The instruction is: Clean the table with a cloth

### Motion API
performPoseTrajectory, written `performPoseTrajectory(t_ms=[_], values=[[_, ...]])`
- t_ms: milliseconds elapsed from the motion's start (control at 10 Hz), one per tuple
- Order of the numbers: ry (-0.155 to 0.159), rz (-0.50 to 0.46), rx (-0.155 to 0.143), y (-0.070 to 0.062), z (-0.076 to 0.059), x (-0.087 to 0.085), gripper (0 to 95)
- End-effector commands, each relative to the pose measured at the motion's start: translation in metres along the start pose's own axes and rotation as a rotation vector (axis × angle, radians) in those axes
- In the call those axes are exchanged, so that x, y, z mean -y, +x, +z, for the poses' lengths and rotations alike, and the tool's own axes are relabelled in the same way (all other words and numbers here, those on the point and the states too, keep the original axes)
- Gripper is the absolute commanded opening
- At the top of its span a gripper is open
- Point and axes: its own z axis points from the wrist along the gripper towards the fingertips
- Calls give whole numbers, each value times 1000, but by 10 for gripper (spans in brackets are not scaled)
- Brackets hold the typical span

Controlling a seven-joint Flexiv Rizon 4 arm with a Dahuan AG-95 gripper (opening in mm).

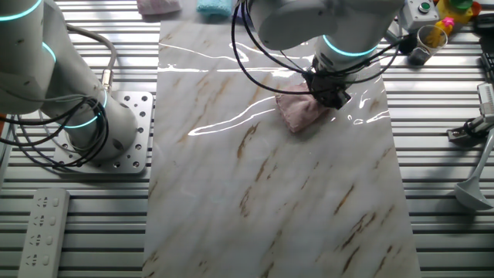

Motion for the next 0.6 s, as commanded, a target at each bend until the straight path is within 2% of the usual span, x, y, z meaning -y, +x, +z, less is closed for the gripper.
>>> performPoseTrajectory(t_ms=[100,200,600], values=[[-3,10,1,-4,4,-5,0],[-5,25,4,-11,9,-18,0],[-12,128,13,-11,9,-18,0]])
